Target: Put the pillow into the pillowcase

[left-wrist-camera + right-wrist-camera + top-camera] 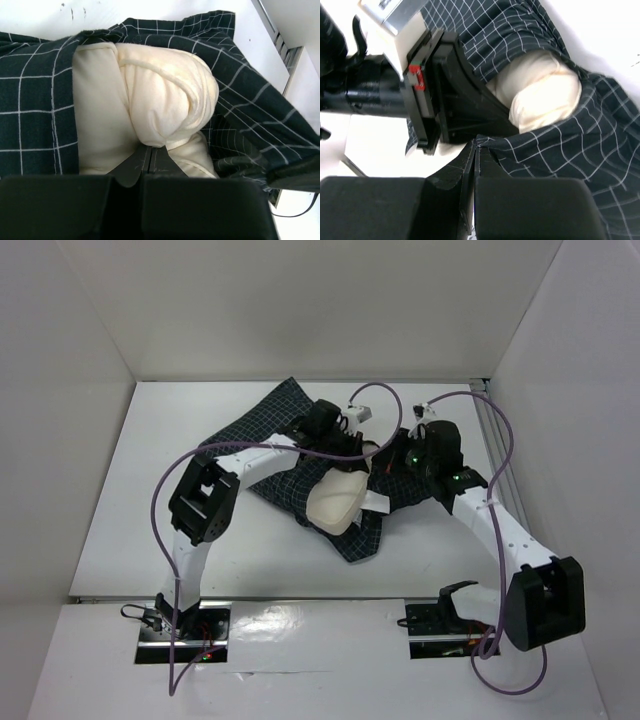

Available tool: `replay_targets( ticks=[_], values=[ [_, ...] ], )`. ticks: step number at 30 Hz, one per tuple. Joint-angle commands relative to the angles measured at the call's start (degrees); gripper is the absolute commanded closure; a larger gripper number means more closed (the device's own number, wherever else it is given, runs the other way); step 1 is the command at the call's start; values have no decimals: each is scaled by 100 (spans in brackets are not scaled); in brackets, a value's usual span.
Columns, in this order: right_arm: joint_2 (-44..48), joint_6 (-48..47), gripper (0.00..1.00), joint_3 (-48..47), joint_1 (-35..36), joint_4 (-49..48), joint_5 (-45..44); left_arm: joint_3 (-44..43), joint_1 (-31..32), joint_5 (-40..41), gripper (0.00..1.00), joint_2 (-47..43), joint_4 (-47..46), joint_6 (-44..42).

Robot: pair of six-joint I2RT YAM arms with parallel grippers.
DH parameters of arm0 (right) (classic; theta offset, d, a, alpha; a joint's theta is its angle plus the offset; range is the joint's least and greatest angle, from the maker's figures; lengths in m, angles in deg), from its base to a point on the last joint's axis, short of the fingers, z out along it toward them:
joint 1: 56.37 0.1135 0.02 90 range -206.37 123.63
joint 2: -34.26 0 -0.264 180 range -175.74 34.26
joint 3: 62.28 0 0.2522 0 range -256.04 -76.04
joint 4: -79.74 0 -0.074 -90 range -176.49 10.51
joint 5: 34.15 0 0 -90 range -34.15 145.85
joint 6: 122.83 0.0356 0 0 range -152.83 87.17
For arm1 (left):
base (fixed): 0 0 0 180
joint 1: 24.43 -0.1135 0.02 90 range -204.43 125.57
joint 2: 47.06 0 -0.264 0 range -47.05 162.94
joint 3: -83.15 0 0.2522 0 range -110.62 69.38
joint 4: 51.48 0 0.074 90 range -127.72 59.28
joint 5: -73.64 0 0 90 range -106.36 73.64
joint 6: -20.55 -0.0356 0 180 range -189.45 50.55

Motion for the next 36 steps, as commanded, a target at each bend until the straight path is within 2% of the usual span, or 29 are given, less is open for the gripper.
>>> replay_targets(
  ticks=[1, 3, 6, 11, 17, 21, 22, 27, 32, 33, 35, 36],
  values=[
    [83, -87, 100, -1243, -44, -2945, 84, 853, 131, -68, 100, 398, 1720, -421],
    [-50, -87, 100, -1244, -44, -3111, 84, 1081, 131, -68, 100, 240, 1668, -421],
    [-102, 316, 100, -1182, -44, -3621, 565, 1364, 78, 64, 100, 107, 1588, -289],
    [81, 950, 100, -910, 184, -4157, 1566, 767, -27, -164, 100, 449, 1439, 1],
    [425, 530, 100, -962, 623, -3175, 2244, -199, -27, -428, 100, 985, 1561, 1],
    [548, 38, 100, -1015, 676, -2200, 2596, -253, -150, -551, 100, 952, 1457, 237],
    [609, -51, 100, -1015, 676, -1702, 2597, -184, -264, -612, 100, 890, 1343, 326],
    [1040, -367, 100, -400, 676, -583, 1624, 81, -502, -718, 100, 547, 841, 748],
    [1137, -430, 100, -347, 676, 550, -467, 28, -616, -350, 100, 328, 446, 1240],
    [1137, -482, 94, -408, 676, 657, -731, -172, -616, -227, 100, 327, 446, 1293],
    [962, -482, 74, -636, 676, 842, -1128, -402, -616, 63, 100, 274, 568, 1364],
    [961, -482, 42, -707, 676, 843, -1129, -760, -616, 125, 100, 352, 682, 1364]
  ],
)
